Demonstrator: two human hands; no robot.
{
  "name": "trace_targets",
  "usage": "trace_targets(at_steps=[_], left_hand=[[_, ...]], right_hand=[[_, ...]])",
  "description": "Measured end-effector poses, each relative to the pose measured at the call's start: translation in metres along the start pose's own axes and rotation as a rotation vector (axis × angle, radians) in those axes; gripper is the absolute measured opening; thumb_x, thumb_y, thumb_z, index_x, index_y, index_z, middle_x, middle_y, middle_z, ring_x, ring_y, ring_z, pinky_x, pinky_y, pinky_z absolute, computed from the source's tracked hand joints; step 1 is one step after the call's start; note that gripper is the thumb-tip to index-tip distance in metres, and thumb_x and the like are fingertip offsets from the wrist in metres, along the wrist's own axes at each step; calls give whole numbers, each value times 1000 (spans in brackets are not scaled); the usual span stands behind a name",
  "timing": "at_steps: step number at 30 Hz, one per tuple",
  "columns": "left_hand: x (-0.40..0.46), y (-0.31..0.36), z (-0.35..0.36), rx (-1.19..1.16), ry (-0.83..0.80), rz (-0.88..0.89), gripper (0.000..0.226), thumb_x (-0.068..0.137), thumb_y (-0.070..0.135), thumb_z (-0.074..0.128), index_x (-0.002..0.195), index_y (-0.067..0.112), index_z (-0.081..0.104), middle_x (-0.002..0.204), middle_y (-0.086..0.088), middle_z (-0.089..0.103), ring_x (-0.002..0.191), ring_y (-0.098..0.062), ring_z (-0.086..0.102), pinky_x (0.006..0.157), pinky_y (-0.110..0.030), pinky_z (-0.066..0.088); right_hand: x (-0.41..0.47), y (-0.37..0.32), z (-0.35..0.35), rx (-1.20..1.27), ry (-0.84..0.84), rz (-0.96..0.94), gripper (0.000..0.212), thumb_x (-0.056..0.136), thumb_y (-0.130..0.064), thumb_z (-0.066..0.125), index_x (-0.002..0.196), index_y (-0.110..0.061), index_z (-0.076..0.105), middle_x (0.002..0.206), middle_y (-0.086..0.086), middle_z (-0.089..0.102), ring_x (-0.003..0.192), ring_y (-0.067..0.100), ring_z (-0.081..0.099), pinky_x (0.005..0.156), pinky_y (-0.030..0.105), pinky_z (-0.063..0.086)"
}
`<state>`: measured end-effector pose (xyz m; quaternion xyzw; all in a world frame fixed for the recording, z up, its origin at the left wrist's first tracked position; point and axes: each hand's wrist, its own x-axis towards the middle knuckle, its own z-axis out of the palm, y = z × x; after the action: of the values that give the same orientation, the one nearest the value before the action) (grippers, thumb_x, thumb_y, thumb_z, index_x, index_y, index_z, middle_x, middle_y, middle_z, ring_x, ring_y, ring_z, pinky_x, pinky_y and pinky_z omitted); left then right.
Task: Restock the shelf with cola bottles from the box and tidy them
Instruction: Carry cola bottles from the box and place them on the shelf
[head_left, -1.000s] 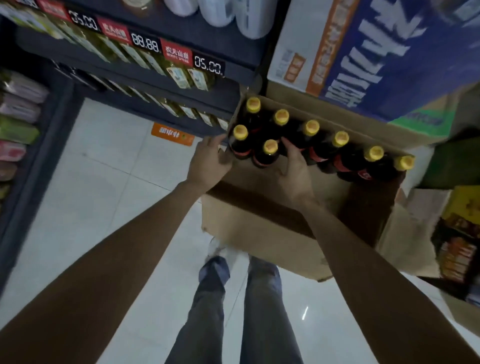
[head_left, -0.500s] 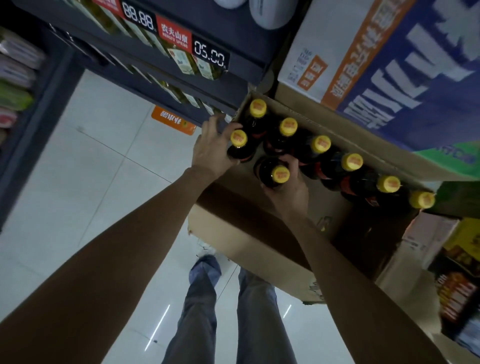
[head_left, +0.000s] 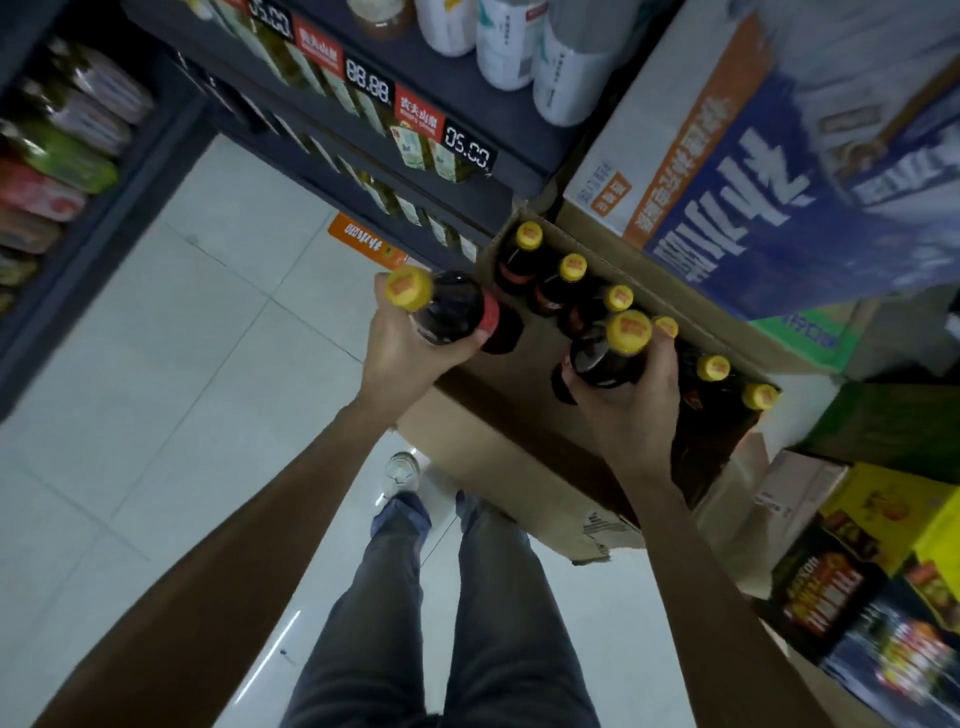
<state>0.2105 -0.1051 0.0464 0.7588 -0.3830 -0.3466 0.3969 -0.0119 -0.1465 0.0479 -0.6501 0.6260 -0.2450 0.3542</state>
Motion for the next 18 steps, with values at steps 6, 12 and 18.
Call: trace_targets(at_steps=[6, 12, 18], left_hand=[[-83, 32, -86, -237, 299, -47, 75, 58, 37, 83, 116, 6, 47, 111, -4, 61, 106, -16, 60, 91, -28, 50], [-161, 9, -186, -306, 562, -127, 53, 57, 40, 77, 92, 29, 38, 88, 7, 50, 81, -4, 52, 72, -23, 45], [-246, -51, -312, -428, 904, -251, 54, 52, 48, 76, 83, 24, 40, 80, 3, 54, 70, -2, 53, 73, -30, 49]], right_hand=[[-15, -85, -15, 146, -166, -173, 73, 66, -24, 85, 127, -12, 48, 126, 10, 51, 120, 14, 48, 101, 35, 43], [-65, -185, 47, 280, -481, -246, 80, 64, -19, 86, 135, -23, 47, 133, 0, 49, 123, 10, 48, 98, 15, 43], [-157, -289, 159, 142, -768, -506, 78, 64, -29, 86, 131, -29, 45, 128, -7, 50, 116, 5, 49, 95, 21, 44]])
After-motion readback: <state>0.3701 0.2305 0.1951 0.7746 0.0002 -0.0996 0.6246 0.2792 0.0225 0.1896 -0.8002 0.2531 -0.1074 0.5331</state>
